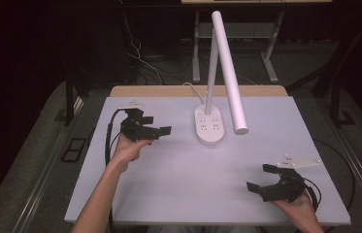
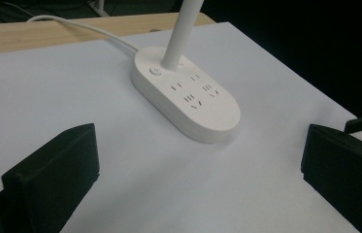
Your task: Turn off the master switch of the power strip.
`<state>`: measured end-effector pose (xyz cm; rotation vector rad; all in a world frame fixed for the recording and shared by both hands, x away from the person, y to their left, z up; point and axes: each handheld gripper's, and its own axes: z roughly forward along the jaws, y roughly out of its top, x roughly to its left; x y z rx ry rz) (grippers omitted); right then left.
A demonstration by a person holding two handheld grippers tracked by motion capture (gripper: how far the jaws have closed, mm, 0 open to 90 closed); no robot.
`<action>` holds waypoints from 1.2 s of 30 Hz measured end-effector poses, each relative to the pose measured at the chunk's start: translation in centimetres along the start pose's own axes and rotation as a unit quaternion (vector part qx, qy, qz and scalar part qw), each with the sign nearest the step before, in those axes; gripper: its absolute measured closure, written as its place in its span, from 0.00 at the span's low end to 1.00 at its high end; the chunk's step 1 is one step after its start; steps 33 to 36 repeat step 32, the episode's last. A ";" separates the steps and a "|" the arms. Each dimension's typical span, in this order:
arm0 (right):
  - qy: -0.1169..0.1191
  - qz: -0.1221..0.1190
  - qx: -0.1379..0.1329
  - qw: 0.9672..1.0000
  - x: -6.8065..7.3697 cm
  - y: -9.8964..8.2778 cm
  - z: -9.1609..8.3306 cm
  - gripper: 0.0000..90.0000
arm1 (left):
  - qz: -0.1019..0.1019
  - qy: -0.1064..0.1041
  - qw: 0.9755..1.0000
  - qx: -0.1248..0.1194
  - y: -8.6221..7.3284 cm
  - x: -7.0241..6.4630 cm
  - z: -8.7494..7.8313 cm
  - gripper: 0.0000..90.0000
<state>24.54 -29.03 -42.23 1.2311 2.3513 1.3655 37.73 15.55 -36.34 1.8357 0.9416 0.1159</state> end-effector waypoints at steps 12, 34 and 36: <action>-0.004 -0.001 0.000 1.000 0.0 0.0 0.1 0.00 | 0.018 0.001 1.000 -0.008 -3.7 -1.6 -2.2 0.00; -0.005 0.003 0.002 1.000 0.0 -0.1 0.0 0.00 | 0.048 0.005 0.999 0.002 -10.9 -4.8 -4.0 0.00; -0.005 0.003 0.002 1.000 0.0 -0.1 0.0 0.00 | 0.048 0.005 0.999 0.002 -10.9 -4.8 -4.0 0.00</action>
